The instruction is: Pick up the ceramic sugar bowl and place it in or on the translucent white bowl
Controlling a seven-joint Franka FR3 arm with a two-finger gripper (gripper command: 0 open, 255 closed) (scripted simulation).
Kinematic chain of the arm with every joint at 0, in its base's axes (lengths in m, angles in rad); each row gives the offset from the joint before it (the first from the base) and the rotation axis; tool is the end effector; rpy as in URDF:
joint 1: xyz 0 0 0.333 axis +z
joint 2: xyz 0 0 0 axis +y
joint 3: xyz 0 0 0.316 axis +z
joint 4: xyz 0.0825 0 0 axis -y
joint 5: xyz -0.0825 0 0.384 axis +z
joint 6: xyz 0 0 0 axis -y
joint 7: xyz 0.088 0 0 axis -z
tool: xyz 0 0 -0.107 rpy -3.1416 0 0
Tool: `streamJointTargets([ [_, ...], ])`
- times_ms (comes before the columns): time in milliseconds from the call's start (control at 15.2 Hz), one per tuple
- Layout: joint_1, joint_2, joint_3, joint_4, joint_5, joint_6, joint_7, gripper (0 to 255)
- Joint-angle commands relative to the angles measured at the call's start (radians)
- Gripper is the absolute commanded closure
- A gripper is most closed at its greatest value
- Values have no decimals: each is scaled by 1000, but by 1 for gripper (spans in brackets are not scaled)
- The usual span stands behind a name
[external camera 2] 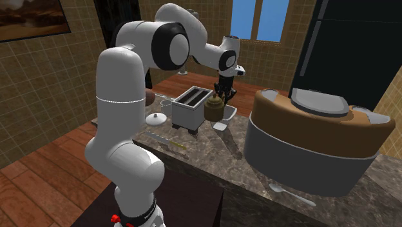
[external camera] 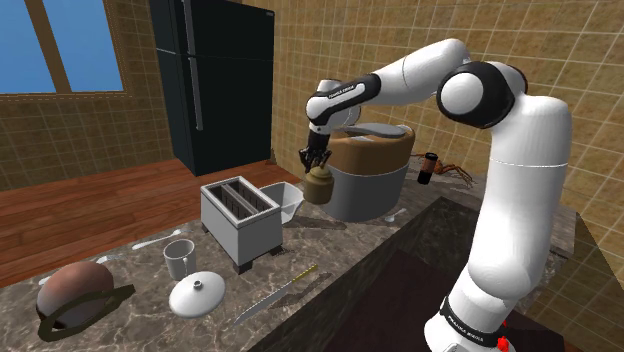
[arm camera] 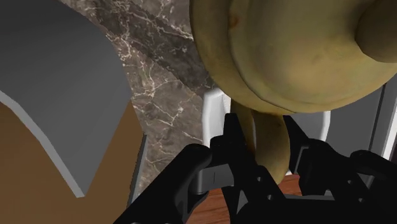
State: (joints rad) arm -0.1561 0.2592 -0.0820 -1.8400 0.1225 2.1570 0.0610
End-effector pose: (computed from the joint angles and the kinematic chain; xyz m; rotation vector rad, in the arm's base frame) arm 0.6122 -0.1404 0.3939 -3.0128 0.5491 -0.1015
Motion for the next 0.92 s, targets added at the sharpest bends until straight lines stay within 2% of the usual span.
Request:
streamJointTargets([
  [0,2,56,3,93,1,-36,10,255],
  [264,5,222,11,351,3,-126,34,255],
  [462,5,370,16,594,4,-220,55,255],
  [594,2,496,20,808,3,-307,71,255],
  [660,-4,645,25,1070,3,-419,89,255],
  [858,-2,633,25,1008,3,-369,84,255],
])
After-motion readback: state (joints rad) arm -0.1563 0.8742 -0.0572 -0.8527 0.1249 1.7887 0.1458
